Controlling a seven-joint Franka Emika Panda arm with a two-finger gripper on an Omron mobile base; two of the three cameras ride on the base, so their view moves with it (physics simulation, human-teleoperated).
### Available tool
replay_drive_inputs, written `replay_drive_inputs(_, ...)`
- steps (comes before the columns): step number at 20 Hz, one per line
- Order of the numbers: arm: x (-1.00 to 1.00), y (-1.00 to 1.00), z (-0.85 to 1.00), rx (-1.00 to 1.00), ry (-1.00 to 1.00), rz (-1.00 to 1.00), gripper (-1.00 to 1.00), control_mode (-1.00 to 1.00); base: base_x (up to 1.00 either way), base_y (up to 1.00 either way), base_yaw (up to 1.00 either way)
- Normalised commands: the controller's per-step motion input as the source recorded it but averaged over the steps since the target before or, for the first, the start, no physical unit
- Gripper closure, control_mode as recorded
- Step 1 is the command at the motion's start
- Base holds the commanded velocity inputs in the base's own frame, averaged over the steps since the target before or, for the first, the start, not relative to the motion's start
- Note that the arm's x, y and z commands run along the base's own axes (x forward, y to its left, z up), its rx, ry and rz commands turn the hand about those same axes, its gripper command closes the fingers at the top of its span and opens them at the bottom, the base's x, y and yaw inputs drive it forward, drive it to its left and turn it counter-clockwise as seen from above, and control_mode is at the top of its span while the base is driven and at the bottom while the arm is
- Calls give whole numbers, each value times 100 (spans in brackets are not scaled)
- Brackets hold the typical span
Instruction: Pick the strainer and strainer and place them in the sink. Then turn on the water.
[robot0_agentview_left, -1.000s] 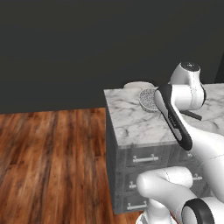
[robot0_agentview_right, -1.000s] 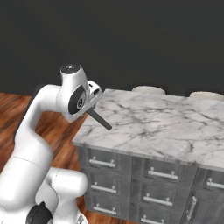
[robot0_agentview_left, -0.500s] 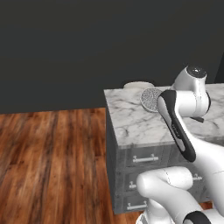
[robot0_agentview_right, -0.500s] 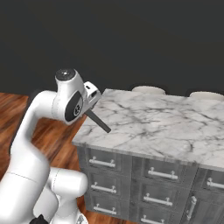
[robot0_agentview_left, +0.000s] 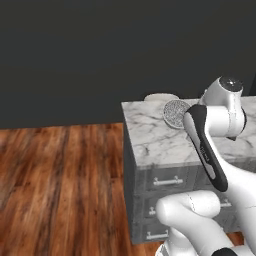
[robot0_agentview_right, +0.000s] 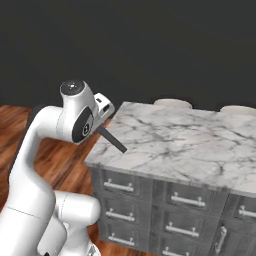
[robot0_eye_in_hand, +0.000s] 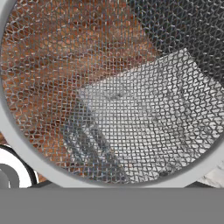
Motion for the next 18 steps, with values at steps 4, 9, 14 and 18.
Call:
replay_drive_inputs(4, 0, 0, 0, 0, 0, 0, 100, 100, -69, 26, 18)
replay_drive_inputs(9, 0, 0, 0, 0, 0, 0, 100, 100, -99, 56, 33)
replay_drive_inputs(14, 0, 0, 0, 0, 0, 0, 100, 100, -73, 80, 51)
replay_drive_inputs(18, 0, 0, 0, 0, 0, 0, 100, 100, -1, 56, 85)
